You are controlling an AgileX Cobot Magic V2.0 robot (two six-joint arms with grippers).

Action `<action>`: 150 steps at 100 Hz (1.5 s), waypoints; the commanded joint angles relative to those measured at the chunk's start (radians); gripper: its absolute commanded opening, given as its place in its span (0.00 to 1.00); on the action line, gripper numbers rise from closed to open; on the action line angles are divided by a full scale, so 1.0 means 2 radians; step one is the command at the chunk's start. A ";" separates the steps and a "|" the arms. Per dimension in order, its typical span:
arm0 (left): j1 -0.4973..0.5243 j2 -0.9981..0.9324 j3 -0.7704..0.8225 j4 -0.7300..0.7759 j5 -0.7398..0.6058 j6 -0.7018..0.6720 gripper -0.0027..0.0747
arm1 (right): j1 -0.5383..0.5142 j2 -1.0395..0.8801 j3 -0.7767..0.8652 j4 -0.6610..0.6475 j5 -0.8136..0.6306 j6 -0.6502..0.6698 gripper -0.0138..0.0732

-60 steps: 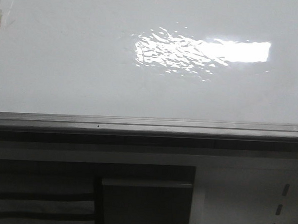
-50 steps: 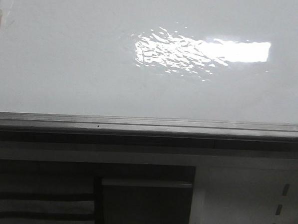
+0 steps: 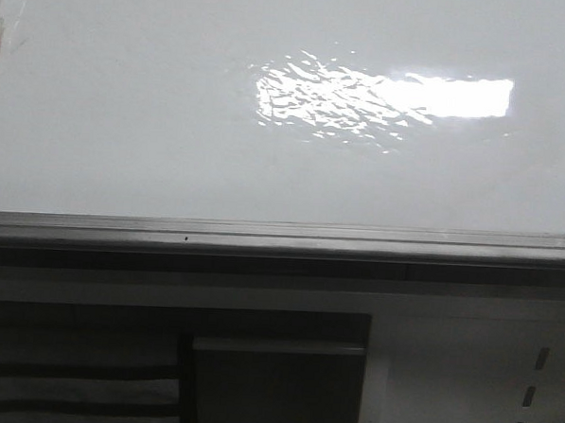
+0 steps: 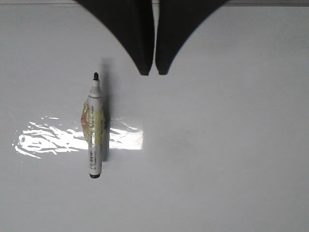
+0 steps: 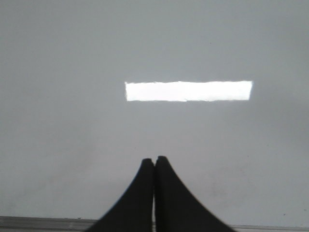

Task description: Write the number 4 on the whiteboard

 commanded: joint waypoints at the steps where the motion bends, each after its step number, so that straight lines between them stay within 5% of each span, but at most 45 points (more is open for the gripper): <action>1: 0.000 -0.012 0.014 0.000 -0.039 -0.005 0.01 | -0.004 -0.012 0.010 0.000 -0.037 -0.002 0.08; 87: 0.000 -0.012 -0.004 0.000 -0.051 -0.005 0.01 | -0.004 -0.012 0.000 0.000 -0.032 -0.002 0.08; 100: 0.000 -0.008 -0.062 0.000 -0.036 -0.005 0.01 | -0.004 -0.010 -0.059 0.029 0.024 -0.002 0.08; 128: 0.000 0.102 -0.242 0.000 0.115 -0.005 0.01 | -0.004 0.077 -0.230 0.031 0.199 -0.006 0.08; 150: 0.000 0.192 -0.286 0.009 0.155 -0.005 0.01 | -0.004 0.163 -0.296 0.027 0.268 -0.024 0.08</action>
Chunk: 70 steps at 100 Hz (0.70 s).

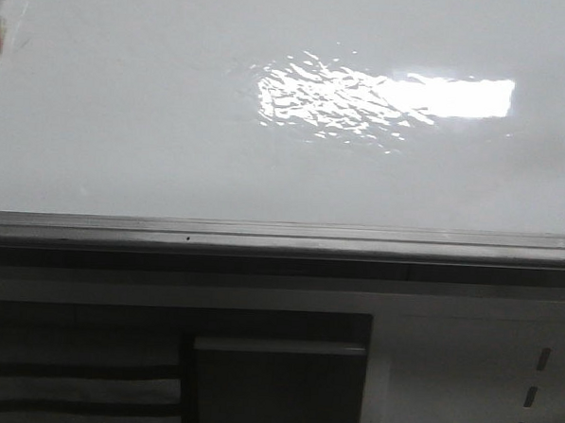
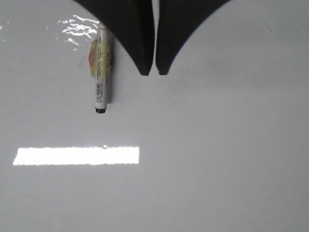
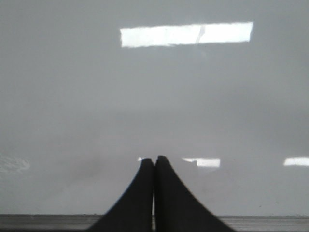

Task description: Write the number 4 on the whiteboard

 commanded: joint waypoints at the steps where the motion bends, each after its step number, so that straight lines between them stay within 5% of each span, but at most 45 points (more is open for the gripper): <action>1: 0.000 0.031 -0.019 0.002 -0.024 -0.005 0.01 | -0.004 0.032 -0.028 -0.005 -0.016 -0.008 0.08; 56: 0.000 0.069 -0.019 -0.007 -0.024 -0.005 0.01 | -0.004 0.053 -0.028 -0.007 -0.018 -0.008 0.08; 70: 0.000 0.069 -0.019 0.000 -0.024 -0.005 0.09 | -0.004 0.053 -0.028 -0.017 -0.022 -0.008 0.28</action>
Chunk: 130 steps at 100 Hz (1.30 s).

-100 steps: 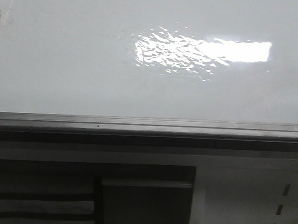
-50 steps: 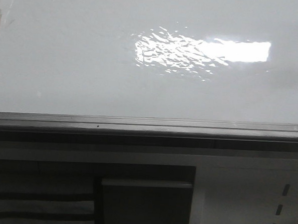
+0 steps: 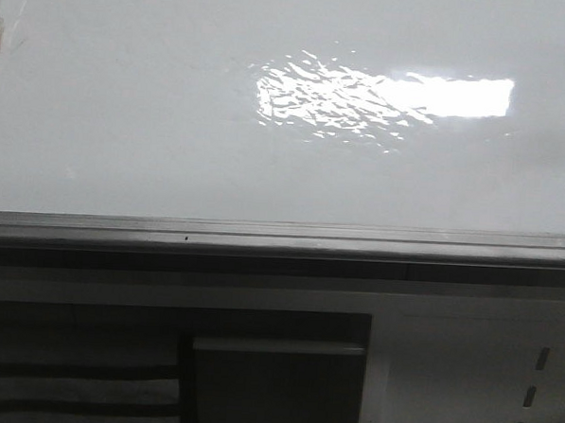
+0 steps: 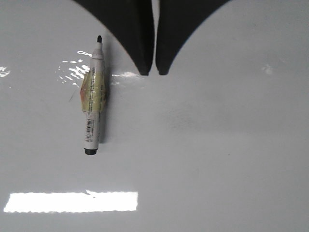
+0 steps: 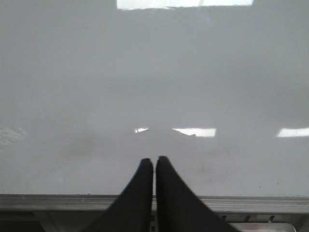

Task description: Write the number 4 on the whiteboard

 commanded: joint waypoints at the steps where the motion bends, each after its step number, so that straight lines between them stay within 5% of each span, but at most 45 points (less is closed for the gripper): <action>1: 0.000 0.007 -0.018 0.002 -0.036 -0.005 0.11 | -0.004 0.009 -0.019 -0.017 -0.040 -0.005 0.30; 12: 0.000 0.007 -0.018 0.002 -0.036 -0.005 0.50 | -0.004 0.009 -0.019 -0.024 -0.042 -0.005 0.62; 18: 0.000 0.007 -0.018 0.001 -0.040 -0.005 0.68 | -0.004 0.009 -0.019 -0.024 -0.045 -0.005 0.71; 25: 0.000 0.007 -0.018 -0.004 -0.040 -0.005 0.77 | -0.004 0.009 -0.019 -0.024 -0.044 -0.005 0.75; 79: -0.002 0.036 -0.019 -0.025 -0.047 0.005 0.77 | -0.004 0.009 -0.019 -0.018 -0.048 -0.005 0.75; 110: -0.103 0.164 -0.052 0.001 -0.058 0.022 0.77 | -0.004 0.009 -0.019 -0.014 -0.048 -0.005 0.75; 130: -0.114 0.262 -0.098 0.003 -0.075 0.022 0.77 | -0.004 0.009 -0.019 -0.014 -0.048 -0.005 0.75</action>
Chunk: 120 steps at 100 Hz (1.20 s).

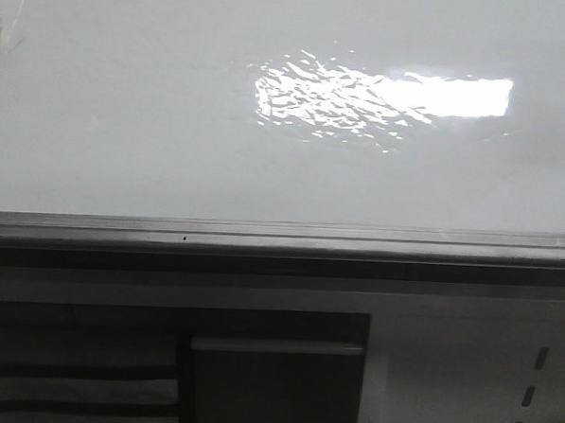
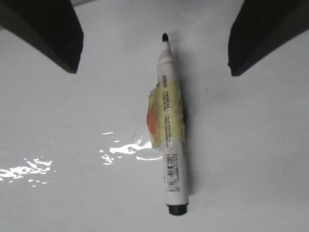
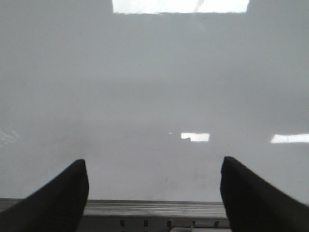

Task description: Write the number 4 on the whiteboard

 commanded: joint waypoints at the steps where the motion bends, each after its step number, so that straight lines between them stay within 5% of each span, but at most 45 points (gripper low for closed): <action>1: -0.004 0.034 -0.033 0.002 -0.053 0.001 0.77 | -0.004 0.009 -0.019 -0.002 -0.041 -0.005 0.75; 74: -0.004 0.144 -0.056 0.002 -0.088 0.000 0.76 | -0.004 0.009 -0.019 -0.002 -0.041 -0.005 0.75; 120: -0.004 0.144 -0.056 0.016 -0.062 0.000 0.39 | -0.004 0.009 -0.019 -0.002 -0.041 -0.005 0.75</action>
